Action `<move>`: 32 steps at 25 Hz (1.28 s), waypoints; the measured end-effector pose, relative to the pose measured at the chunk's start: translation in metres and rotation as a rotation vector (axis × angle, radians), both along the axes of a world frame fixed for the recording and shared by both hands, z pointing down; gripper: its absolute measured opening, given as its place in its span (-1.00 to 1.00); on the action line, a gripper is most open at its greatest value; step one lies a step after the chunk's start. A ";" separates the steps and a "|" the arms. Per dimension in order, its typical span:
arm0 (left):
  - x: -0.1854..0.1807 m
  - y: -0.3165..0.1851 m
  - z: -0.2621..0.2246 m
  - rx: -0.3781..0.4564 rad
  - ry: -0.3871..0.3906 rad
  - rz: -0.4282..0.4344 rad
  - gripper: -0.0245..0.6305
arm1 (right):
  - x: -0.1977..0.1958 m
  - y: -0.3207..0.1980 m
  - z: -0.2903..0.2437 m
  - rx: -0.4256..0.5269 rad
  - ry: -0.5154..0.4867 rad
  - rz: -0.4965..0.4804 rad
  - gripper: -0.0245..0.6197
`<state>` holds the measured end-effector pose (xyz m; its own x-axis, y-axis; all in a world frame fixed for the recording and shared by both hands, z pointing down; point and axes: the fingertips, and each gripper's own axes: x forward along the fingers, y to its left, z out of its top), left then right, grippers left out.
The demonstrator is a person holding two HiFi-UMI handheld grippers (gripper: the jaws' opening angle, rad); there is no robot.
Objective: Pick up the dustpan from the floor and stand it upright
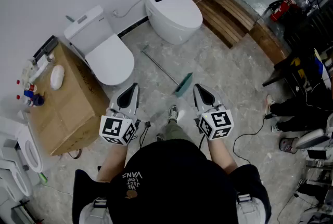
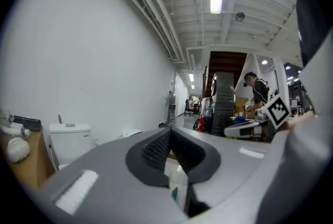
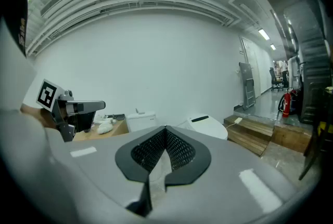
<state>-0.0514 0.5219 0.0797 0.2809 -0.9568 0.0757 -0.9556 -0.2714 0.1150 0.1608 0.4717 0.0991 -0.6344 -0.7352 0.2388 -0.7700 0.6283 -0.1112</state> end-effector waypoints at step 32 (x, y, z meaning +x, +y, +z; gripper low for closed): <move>0.005 -0.124 0.059 -0.126 0.131 -0.019 -0.55 | -0.031 -0.099 0.055 -0.069 0.042 -0.137 -0.51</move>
